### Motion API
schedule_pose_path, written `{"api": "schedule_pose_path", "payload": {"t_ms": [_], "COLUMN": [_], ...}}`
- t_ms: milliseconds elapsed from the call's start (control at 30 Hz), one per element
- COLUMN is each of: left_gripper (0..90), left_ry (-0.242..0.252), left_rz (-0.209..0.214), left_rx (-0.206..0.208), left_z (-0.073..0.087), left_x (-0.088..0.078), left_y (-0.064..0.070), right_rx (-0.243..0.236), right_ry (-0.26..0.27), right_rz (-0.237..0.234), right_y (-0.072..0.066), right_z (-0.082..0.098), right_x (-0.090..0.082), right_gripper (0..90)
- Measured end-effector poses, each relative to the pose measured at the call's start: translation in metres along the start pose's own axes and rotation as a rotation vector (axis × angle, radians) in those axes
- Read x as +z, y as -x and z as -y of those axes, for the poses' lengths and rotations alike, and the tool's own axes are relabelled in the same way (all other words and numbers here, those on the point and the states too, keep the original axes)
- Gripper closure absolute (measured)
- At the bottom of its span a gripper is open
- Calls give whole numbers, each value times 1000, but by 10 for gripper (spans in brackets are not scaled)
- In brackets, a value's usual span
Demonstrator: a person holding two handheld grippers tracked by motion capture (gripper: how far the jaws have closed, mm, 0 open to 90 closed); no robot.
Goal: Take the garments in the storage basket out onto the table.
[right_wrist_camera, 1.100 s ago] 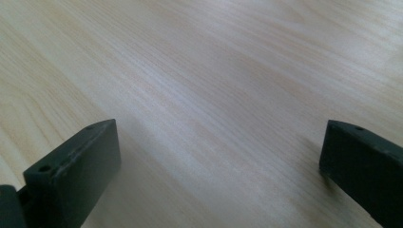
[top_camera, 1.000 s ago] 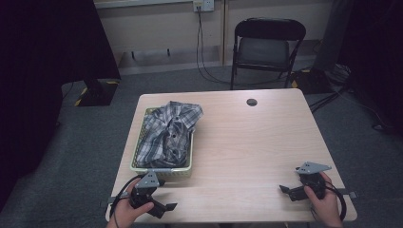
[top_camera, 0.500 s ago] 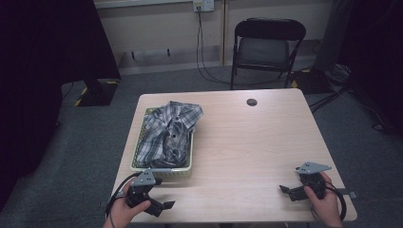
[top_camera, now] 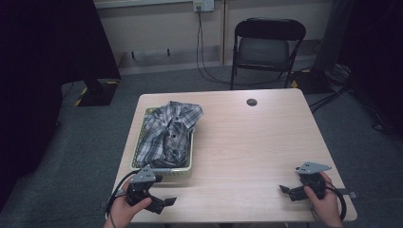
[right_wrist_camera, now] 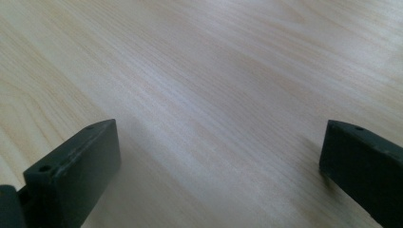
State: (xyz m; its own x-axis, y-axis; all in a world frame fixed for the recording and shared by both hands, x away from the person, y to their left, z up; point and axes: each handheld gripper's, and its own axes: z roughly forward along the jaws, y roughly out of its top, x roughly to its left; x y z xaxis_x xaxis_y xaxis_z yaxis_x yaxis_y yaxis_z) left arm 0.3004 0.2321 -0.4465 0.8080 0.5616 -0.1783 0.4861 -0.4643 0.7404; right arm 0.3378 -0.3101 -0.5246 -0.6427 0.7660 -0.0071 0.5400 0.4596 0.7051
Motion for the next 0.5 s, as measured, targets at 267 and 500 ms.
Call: {"api": "schedule_pose_path", "payload": {"t_ms": [267, 500], "left_gripper": [25, 24], "left_ry": [29, 46], "left_rz": [7, 6], "left_rx": [-6, -27], "left_z": [-7, -15], "left_x": [-3, -4], "left_y": [1, -1], "right_rx": [0, 0], "right_ry": [0, 0], "right_rz": [0, 0], "right_y": [0, 0], "right_z": [0, 0], "right_x": [0, 0], "right_gripper": [0, 0]}}
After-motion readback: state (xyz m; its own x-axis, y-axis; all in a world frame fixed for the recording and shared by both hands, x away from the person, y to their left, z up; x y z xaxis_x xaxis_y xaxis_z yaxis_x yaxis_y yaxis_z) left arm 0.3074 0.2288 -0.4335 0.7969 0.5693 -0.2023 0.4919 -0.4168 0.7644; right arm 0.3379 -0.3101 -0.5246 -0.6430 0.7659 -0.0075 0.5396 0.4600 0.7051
